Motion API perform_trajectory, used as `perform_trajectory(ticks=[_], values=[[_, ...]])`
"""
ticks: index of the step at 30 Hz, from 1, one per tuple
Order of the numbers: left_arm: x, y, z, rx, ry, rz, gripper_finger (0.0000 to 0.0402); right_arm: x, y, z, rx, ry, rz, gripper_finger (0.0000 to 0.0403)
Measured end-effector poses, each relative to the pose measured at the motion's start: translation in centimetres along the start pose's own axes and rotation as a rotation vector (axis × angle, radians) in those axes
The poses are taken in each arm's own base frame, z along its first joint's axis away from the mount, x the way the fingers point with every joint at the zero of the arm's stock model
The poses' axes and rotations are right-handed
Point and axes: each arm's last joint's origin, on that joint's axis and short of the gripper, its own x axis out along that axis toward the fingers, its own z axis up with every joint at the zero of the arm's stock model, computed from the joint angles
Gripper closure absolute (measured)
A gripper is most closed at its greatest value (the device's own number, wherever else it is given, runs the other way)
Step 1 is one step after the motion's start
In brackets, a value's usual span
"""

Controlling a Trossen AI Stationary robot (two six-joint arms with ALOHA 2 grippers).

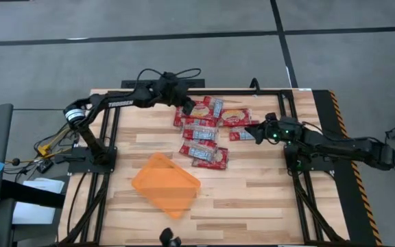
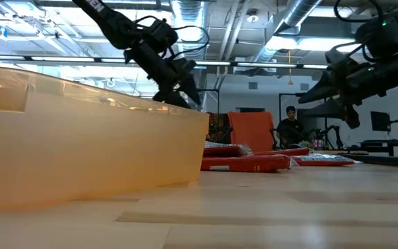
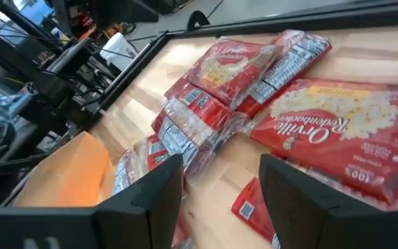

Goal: Sort popcorn bags into baskets
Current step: Put the popcorn bag into the orange bin

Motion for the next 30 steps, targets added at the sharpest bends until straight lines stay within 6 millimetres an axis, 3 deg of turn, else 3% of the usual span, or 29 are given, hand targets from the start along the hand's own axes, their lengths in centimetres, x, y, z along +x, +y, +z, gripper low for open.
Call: perform_trajectory(ticks=[4, 8, 14, 21, 30], values=[[1.5, 0.0, 1.4, 0.143, 0.052, 0.022, 0.0140, 0.6, -0.1, 0.0, -0.023, 0.004, -0.010, 0.0189], [3.5, 0.0, 3.2, 0.256, 0.141, 0.050, 0.0135, 0.9, -0.3, -0.3, -0.026, 0.033, -0.030, 0.0198], [7.3, 0.1, 4.3, 0.334, 0.312, 0.071, 0.0134, 1.2, -0.5, -0.6, -0.027, 0.062, -0.046, 0.0203], [11.1, 0.3, 3.0, 0.441, 0.460, 0.082, 0.0134, 1.2, -0.5, -0.6, -0.024, 0.064, -0.046, 0.0199], [11.6, 0.6, 0.6, 0.504, 0.576, 0.023, 0.0149, 1.2, -0.5, -0.6, -0.025, 0.064, -0.045, 0.0204]])
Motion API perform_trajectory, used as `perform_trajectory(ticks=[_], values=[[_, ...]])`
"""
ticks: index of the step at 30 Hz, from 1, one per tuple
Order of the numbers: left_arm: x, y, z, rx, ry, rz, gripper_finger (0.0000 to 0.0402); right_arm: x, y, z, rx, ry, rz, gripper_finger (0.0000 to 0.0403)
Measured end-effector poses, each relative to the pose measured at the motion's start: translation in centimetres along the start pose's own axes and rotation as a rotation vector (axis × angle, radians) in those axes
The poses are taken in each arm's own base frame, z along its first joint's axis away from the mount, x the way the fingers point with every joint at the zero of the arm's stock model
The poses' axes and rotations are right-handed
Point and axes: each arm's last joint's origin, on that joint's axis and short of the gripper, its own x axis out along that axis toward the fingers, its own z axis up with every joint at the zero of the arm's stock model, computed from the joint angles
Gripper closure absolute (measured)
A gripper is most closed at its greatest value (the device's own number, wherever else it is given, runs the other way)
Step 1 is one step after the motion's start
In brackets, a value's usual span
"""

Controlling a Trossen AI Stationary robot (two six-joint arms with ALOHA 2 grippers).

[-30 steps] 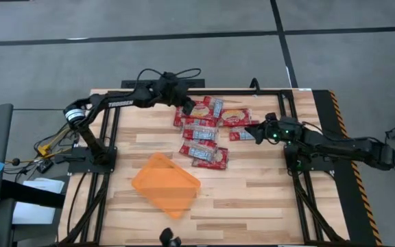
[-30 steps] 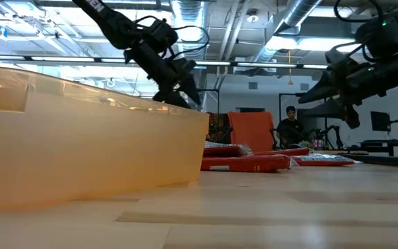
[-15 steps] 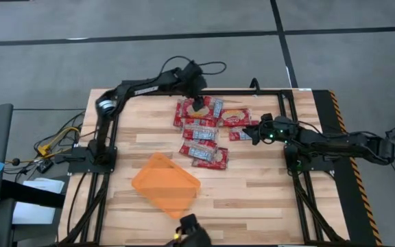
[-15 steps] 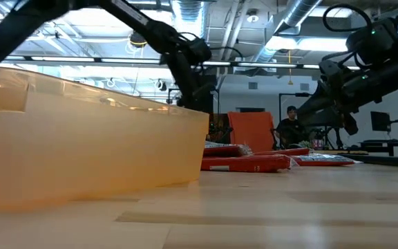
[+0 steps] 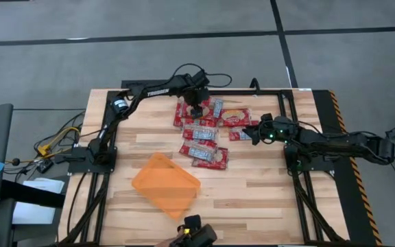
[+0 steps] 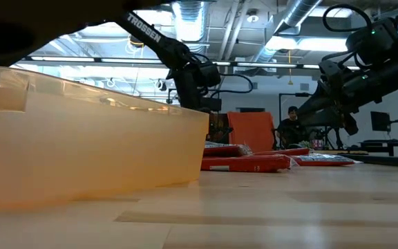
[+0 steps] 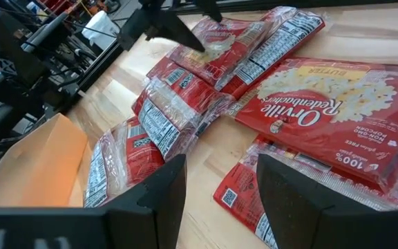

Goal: Sort popcorn bags into baskets
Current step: Put the popcorn bag into the orange bin

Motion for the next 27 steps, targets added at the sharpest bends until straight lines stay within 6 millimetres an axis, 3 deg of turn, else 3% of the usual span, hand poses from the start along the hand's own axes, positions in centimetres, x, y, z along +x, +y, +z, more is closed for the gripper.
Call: perform_trajectory(ticks=[6, 13, 20, 27], values=[[0.8, -0.3, -0.8, 0.009, 0.027, 0.002, 0.0224, 0.0, 0.0, 0.0, -0.002, 0.000, 0.000, 0.0206], [1.3, -0.6, -1.7, -0.025, 0.071, -0.002, 0.0381, 0.0, 0.0, 0.0, 0.000, 0.000, 0.000, 0.0210], [0.8, -0.9, -1.7, -0.100, 0.093, 0.006, 0.0401, 0.0, 0.0, 0.0, 0.000, -0.002, 0.002, 0.0231], [-2.9, -2.2, -0.8, -0.150, 0.059, 0.006, 0.0401, 0.0, 0.2, 0.2, -0.002, -0.021, 0.016, 0.0244]])
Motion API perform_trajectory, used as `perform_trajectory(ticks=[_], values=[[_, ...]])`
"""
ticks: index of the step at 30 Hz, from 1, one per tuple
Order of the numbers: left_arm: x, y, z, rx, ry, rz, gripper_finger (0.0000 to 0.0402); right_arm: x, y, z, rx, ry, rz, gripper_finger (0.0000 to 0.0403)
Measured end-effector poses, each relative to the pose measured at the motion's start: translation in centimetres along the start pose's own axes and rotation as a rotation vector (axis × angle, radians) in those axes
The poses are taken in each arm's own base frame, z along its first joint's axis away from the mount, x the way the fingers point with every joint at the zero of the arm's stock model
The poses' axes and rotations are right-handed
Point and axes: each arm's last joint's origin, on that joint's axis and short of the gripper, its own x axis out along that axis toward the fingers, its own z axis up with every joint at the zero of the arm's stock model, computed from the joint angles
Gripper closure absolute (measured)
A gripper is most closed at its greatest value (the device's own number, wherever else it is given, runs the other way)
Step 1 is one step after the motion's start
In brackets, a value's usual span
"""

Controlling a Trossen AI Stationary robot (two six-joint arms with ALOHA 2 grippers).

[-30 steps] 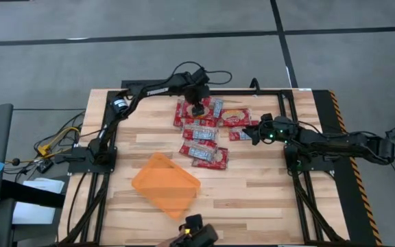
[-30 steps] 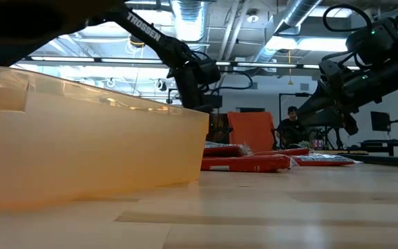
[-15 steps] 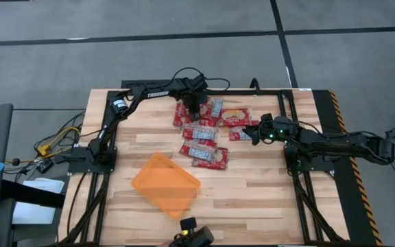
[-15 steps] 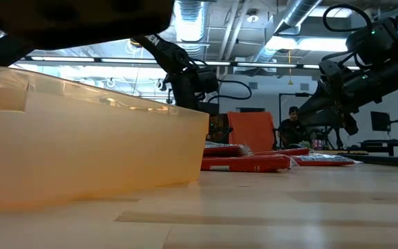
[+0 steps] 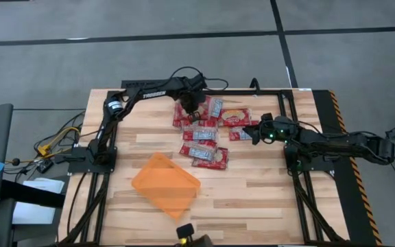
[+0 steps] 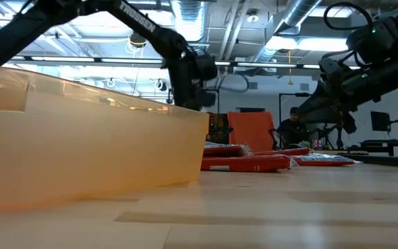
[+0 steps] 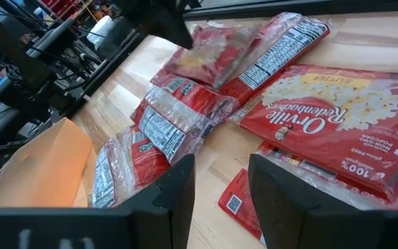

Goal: Sort popcorn bags into baskets
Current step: Put the popcorn bag into the orange bin

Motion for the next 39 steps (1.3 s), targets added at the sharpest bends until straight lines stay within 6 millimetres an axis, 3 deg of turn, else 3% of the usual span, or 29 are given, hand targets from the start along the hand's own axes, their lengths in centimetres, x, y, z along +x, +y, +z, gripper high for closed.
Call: perform_trajectory(ticks=[7, 12, 17, 20, 23, 28, 34, 36, 39], values=[[-5.0, -1.6, 0.9, -0.032, -0.105, 0.064, 0.0401, 0.0, 0.5, 0.3, -0.025, -0.036, 0.041, 0.0248], [-7.0, -1.6, 1.4, 0.015, -0.189, 0.076, 0.0389, 0.0, 0.9, 0.2, -0.034, -0.038, 0.073, 0.0232], [-7.3, -1.3, 1.3, 0.017, -0.218, -0.055, 0.0312, 0.2, 1.3, 0.2, -0.036, -0.006, 0.071, 0.0185], [-7.3, -1.2, 1.0, 0.016, -0.185, -0.070, 0.0245, 1.0, 2.5, 1.7, -0.084, 0.018, 0.043, 0.0161], [-8.4, -0.7, 0.5, -0.021, -0.137, -0.069, 0.0185, 2.5, 3.7, 3.9, -0.167, 0.064, -0.030, 0.0156], [-13.4, 1.5, -0.3, -0.133, -0.203, -0.037, 0.0116, 6.0, 4.8, 7.5, -0.192, 0.076, -0.170, 0.0167], [-17.5, 6.0, -2.8, -0.332, -0.303, -0.084, 0.0087, 10.3, 3.6, 8.2, -0.055, 0.123, -0.265, 0.0186], [-17.6, 7.3, -3.9, -0.403, -0.342, -0.129, 0.0086, 11.7, 2.9, 7.7, -0.026, 0.147, -0.282, 0.0189], [-15.7, 8.3, -6.1, -0.488, -0.328, -0.134, 0.0086, 13.7, 2.4, 7.0, 0.001, 0.159, -0.271, 0.0192]])
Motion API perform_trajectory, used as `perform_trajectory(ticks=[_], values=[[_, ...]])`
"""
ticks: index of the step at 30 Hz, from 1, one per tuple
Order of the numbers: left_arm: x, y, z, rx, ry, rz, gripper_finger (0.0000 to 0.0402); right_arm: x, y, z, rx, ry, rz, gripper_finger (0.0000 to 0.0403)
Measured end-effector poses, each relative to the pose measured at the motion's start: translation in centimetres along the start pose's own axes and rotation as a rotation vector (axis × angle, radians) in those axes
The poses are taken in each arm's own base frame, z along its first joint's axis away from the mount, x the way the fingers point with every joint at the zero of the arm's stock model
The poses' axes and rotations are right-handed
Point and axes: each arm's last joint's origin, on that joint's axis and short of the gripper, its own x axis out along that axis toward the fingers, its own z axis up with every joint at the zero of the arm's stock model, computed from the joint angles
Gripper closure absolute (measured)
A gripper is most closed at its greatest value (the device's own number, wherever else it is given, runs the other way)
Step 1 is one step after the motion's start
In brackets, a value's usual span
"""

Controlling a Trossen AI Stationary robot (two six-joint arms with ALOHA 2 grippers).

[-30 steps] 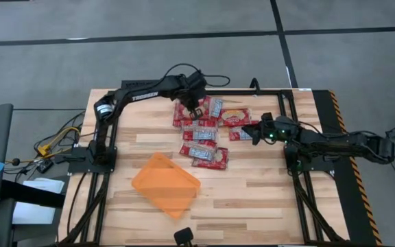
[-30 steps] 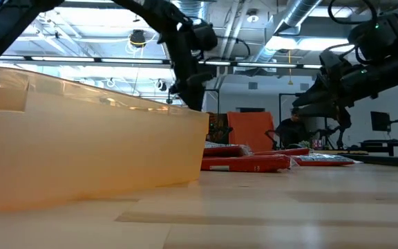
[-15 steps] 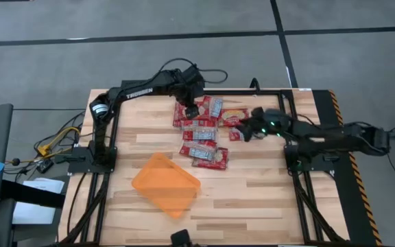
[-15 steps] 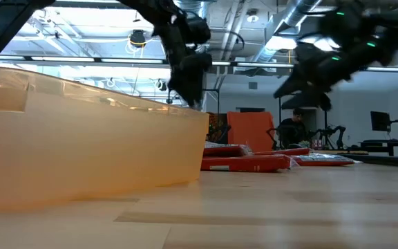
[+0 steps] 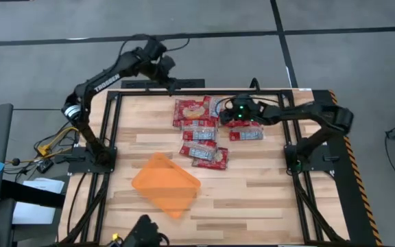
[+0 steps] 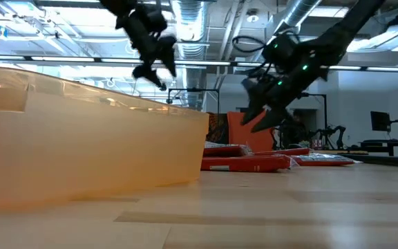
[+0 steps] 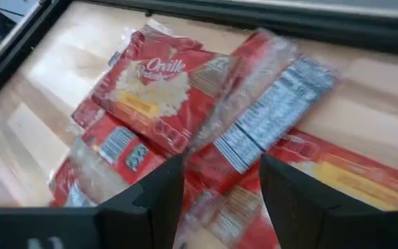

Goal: Sort popcorn bags into baskets
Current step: Put the popcorn bag into the orange bin

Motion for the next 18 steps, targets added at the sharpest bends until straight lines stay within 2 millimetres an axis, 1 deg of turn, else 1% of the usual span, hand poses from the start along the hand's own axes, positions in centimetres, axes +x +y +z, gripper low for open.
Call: perform_trajectory(ticks=[5, 7, 9, 13, 18], values=[[3.7, 2.0, -3.9, -0.155, -0.015, -0.041, 0.0086, 3.4, -0.3, -0.8, 0.004, 0.061, -0.039, 0.0192], [5.3, 2.3, -5.3, -0.198, -0.026, -0.068, 0.0086, 4.5, -0.1, -0.6, 0.006, 0.070, -0.021, 0.0190], [6.4, 2.3, -6.4, -0.221, -0.046, -0.075, 0.0086, 5.6, 0.2, -0.3, -0.003, 0.081, -0.003, 0.0189], [7.8, 2.7, -8.5, -0.276, -0.036, -0.046, 0.0086, 7.5, 0.7, 0.3, -0.021, 0.093, 0.014, 0.0190], [8.7, 3.1, -10.1, -0.346, -0.042, -0.067, 0.0086, 9.0, 1.1, 0.8, -0.014, 0.138, 0.069, 0.0198]])
